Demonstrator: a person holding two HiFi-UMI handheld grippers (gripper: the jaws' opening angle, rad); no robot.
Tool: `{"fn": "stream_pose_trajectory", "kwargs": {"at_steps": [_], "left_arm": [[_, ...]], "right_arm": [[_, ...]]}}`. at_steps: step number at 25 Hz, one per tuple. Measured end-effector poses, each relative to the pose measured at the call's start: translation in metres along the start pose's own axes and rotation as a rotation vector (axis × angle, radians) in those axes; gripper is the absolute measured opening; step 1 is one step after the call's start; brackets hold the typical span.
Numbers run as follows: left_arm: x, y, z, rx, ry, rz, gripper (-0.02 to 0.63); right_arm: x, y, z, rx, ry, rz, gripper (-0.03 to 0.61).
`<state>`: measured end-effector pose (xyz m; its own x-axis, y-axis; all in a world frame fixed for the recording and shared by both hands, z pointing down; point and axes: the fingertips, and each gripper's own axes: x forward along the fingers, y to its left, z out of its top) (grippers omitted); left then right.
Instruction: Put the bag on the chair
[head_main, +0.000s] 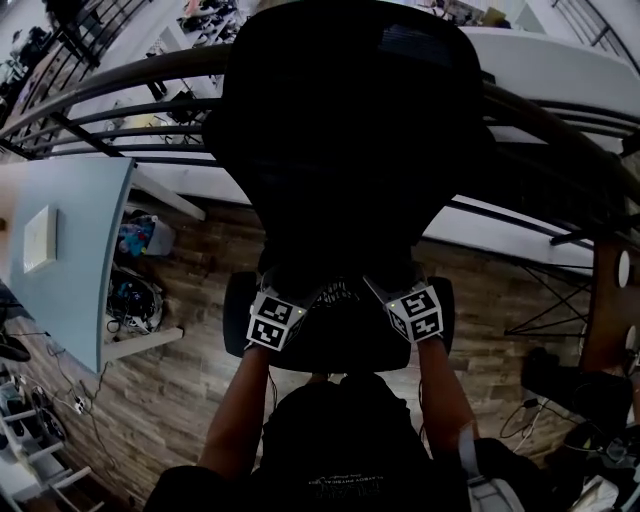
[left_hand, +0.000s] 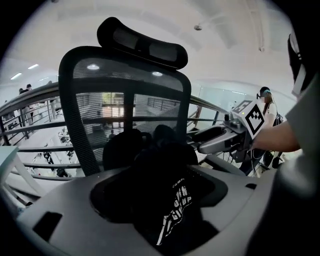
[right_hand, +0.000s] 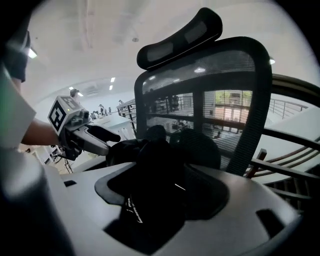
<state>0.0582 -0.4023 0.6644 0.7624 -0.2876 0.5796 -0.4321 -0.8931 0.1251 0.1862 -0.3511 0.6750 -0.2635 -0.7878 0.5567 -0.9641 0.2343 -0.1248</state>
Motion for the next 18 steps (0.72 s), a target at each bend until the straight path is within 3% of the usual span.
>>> {"fn": "stream_pose_trajectory", "kwargs": {"at_steps": [4,7,9,11,13,15,17,18], "left_arm": [[-0.012,-0.007,0.025,0.029,-0.048,-0.011,0.321],[-0.025,-0.021,0.037,-0.002,-0.079,-0.035,0.318],[-0.035,-0.027,0.048,-0.025,-0.114,-0.042,0.307],[-0.046,-0.028,0.061,-0.024,-0.161,-0.033,0.267],[-0.056,-0.029,0.072,-0.025,-0.201,-0.022,0.221],[-0.066,-0.027,0.077,-0.029,-0.230,0.016,0.159],[-0.073,-0.023,0.081,-0.031,-0.252,0.070,0.041],[-0.077,-0.023,0.083,-0.039,-0.260,0.087,0.035]], "right_arm": [[-0.020,0.001,0.036,-0.037,-0.075,-0.014,0.284],[-0.037,0.011,0.056,-0.106,-0.116,-0.029,0.282],[-0.047,0.017,0.069,-0.147,-0.153,-0.047,0.245],[-0.054,0.023,0.086,-0.170,-0.209,-0.072,0.144],[-0.058,0.030,0.100,-0.173,-0.253,-0.088,0.089],[-0.061,0.038,0.106,-0.171,-0.275,-0.090,0.052],[-0.065,0.044,0.110,-0.166,-0.290,-0.078,0.035],[-0.068,0.046,0.113,-0.162,-0.301,-0.068,0.026]]}}
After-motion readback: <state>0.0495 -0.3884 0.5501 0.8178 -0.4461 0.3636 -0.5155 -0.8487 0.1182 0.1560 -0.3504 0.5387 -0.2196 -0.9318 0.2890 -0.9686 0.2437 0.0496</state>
